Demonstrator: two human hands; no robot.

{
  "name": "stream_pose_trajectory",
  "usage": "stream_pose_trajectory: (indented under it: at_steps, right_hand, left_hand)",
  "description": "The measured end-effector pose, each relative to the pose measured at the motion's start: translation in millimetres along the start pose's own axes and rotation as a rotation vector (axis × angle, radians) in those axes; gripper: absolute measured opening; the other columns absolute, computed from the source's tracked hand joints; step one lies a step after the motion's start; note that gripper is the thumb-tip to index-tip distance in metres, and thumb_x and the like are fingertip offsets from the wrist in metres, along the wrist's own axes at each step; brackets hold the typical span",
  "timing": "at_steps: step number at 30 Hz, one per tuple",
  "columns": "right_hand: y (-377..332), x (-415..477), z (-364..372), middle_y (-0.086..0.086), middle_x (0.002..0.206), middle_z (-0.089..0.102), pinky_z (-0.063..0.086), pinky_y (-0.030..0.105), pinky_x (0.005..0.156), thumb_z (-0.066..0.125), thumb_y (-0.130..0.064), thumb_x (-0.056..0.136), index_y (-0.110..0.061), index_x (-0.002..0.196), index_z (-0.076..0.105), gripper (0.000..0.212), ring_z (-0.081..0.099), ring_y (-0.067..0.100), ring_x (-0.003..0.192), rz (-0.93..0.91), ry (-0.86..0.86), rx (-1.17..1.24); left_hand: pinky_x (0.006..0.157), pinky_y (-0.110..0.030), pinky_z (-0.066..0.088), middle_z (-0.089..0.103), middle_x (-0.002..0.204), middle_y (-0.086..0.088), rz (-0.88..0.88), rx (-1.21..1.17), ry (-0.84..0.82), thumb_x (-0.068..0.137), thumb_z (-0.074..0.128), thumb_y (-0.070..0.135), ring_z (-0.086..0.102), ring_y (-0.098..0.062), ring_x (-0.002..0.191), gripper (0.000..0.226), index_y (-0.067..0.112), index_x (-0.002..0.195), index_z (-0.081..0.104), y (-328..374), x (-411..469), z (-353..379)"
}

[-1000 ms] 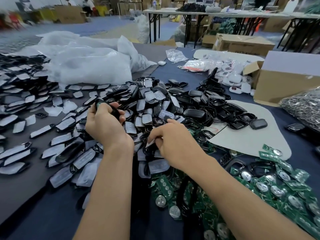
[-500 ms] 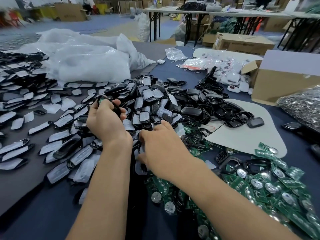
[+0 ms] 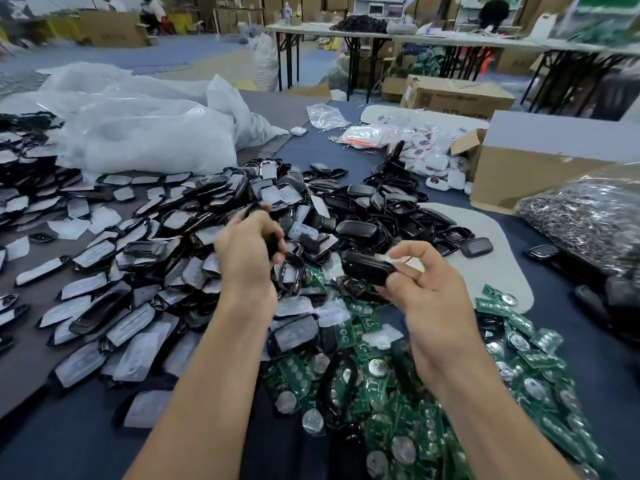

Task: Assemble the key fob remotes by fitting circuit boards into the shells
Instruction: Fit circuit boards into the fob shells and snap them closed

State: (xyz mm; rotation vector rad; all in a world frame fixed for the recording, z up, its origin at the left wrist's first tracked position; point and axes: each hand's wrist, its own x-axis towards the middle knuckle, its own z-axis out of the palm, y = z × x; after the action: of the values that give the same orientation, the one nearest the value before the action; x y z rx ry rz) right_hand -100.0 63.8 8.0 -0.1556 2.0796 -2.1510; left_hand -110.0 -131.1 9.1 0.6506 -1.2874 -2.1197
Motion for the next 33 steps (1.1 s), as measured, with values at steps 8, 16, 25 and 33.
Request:
stream_pose_trajectory:
  at_steps: [8, 16, 25, 33]
  right_hand:
    - [13, 11, -39, 0.005, 0.082, 0.078, 0.064, 0.032, 0.079, 0.049, 0.012, 0.100, -0.018, 0.098, 0.059, 0.031, 0.072, 0.013, 0.074, 0.155, 0.157, 0.366]
    - [15, 14, -46, 0.019, 0.106, 0.078, 0.061, 0.032, 0.074, 0.056, 0.010, 0.098, -0.015, 0.106, 0.059, 0.026, 0.074, 0.025, 0.088, 0.226, 0.023, 0.461]
    - [17, 12, -47, 0.018, 0.089, 0.062, 0.061, 0.032, 0.084, 0.064, 0.018, 0.088, -0.009, 0.105, 0.065, 0.032, 0.072, 0.018, 0.074, 0.145, 0.057, 0.376]
    - [19, 13, -49, 0.011, 0.079, 0.067, 0.057, 0.033, 0.082, 0.064, 0.021, 0.085, -0.010, 0.102, 0.070, 0.036, 0.064, 0.023, 0.079, 0.159, 0.022, 0.426]
  left_hand:
    - [0.043, -0.014, 0.032, 0.049, 0.046, 0.014, 0.044, 0.458, -0.603, 0.073, 0.079, 0.027, 0.038, -0.005, 0.040, 0.012, 0.031, 0.084, 0.080, -40, -55, 38]
    - [0.042, -0.021, 0.028, 0.045, 0.047, 0.002, -0.087, 0.490, -0.543, 0.085, 0.079, 0.006, 0.033, -0.014, 0.040, 0.021, 0.020, 0.069, 0.078, -50, -48, 38]
    - [0.036, -0.014, 0.029, 0.048, 0.050, 0.007, -0.176, 0.349, -0.611, 0.088, 0.078, 0.007, 0.041, -0.006, 0.040, 0.034, 0.035, 0.069, 0.081, -51, -49, 37]
    - [0.037, -0.017, 0.028, 0.048, 0.050, 0.000, -0.153, 0.422, -0.663, 0.072, 0.079, 0.017, 0.039, -0.012, 0.041, 0.006, 0.016, 0.077, 0.080, -49, -45, 33]
